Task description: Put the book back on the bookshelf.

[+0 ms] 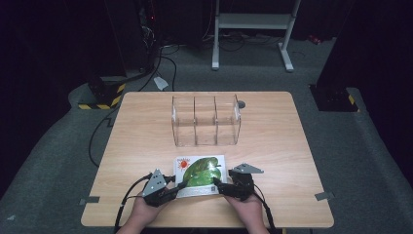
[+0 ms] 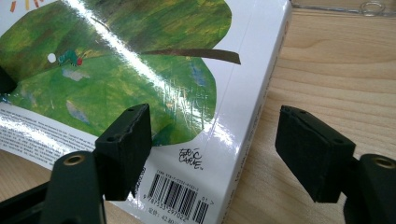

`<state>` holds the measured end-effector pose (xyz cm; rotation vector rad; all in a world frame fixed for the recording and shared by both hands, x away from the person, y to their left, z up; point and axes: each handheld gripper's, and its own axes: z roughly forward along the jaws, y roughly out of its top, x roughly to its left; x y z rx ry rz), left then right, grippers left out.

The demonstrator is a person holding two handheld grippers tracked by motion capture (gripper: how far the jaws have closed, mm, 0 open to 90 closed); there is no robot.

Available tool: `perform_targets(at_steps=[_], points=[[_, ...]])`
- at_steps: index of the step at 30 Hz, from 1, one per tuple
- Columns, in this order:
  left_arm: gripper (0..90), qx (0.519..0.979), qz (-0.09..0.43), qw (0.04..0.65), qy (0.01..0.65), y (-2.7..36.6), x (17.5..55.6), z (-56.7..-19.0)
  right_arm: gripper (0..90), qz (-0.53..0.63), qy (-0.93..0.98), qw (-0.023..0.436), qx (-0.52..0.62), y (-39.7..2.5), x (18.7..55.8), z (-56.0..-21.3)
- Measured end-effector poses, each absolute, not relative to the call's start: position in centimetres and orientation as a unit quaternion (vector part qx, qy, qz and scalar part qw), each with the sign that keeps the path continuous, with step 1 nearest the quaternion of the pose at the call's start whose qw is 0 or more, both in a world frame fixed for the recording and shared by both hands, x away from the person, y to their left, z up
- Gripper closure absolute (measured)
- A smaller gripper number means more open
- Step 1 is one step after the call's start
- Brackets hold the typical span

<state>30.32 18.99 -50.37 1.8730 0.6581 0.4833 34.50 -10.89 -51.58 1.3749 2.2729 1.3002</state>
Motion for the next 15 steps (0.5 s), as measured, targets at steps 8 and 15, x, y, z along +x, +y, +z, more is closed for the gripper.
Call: perform_targets(at_steps=[8, 15], points=[[67.6, 0.783, 0.208, 0.523, 0.266, 18.95, 30.07, -50.25, 22.7, 0.446, 0.763, 0.049, 0.466, -10.59, 35.03, -51.71], [67.6, 0.783, 0.207, 0.523, 0.265, 18.96, 30.09, -50.3, 22.0, 0.451, 0.761, 0.04, 0.464, -10.48, 35.43, -51.82]])
